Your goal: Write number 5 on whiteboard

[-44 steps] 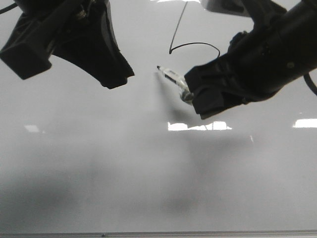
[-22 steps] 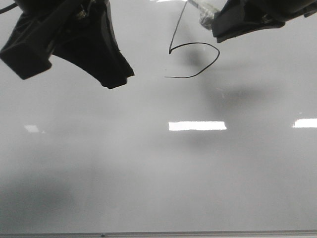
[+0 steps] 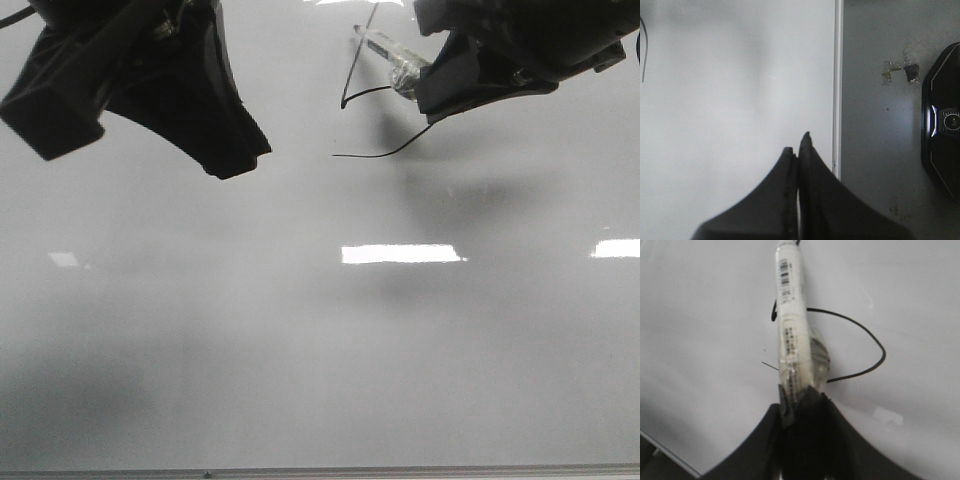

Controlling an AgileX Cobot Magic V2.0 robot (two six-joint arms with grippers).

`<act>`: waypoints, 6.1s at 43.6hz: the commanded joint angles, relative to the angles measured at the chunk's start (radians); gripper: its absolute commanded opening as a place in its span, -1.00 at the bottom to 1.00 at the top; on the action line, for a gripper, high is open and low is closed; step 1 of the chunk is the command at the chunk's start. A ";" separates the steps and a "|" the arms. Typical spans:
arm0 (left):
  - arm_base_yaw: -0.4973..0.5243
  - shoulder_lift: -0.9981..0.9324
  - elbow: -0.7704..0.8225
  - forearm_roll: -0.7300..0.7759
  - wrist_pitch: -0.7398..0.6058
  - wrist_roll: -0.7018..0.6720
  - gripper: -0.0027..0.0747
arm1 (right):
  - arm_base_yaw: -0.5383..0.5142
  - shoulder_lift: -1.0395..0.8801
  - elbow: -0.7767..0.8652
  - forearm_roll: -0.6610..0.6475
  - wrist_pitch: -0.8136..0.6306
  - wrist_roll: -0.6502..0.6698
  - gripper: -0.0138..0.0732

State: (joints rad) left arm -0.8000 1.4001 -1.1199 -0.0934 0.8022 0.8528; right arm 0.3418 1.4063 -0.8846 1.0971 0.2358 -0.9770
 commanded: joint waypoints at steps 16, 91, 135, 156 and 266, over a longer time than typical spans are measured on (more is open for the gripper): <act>-0.004 -0.033 -0.033 -0.014 -0.042 -0.010 -0.98 | -0.009 0.005 -0.036 0.023 -0.051 0.006 -0.82; -0.006 -0.114 -0.193 -0.180 0.136 0.032 0.14 | 0.376 -0.336 0.020 -0.726 0.183 -0.046 -0.82; -0.050 -0.086 -0.194 -0.176 0.168 0.058 -0.98 | 0.372 -0.336 0.020 -0.685 0.205 0.003 0.00; 0.418 -0.315 0.088 -0.459 -0.068 0.017 -0.98 | -0.011 -0.629 0.242 -0.685 0.079 0.563 -0.09; 0.716 -0.886 0.626 -0.816 -0.515 0.015 -0.98 | -0.293 -1.184 0.500 -0.685 0.014 0.687 -0.85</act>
State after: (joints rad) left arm -0.0855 0.5133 -0.4644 -0.8790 0.3469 0.8771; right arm 0.0544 0.2140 -0.3591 0.4010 0.3288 -0.2931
